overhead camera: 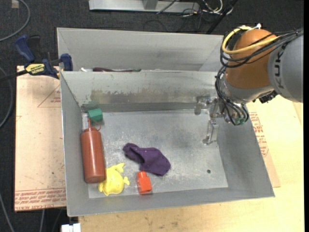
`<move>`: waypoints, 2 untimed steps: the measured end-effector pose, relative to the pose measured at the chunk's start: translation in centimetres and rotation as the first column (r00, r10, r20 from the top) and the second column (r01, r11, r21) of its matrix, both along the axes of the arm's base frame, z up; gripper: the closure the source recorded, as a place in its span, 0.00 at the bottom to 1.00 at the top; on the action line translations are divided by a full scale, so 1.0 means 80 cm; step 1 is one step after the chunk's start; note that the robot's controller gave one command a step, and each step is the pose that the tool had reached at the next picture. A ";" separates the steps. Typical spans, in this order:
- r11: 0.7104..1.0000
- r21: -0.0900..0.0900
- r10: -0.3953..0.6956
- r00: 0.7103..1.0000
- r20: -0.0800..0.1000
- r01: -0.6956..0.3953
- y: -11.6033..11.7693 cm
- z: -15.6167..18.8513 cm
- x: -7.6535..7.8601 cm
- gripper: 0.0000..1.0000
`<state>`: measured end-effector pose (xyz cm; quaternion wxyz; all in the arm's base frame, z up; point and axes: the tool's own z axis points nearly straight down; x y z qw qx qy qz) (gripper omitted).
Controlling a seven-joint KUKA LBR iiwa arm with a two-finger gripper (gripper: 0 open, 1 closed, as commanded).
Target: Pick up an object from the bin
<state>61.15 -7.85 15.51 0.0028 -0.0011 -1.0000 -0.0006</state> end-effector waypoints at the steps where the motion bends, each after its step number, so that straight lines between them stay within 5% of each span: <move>1: 1.000 -0.001 0.001 1.000 0.008 -0.001 0.000 0.006 0.002 0.00; 2: 0.998 -0.004 0.066 0.998 0.013 -0.066 0.016 -0.015 0.011 0.00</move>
Offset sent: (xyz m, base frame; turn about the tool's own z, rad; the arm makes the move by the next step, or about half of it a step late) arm 0.0177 0.0516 -0.0638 -0.2197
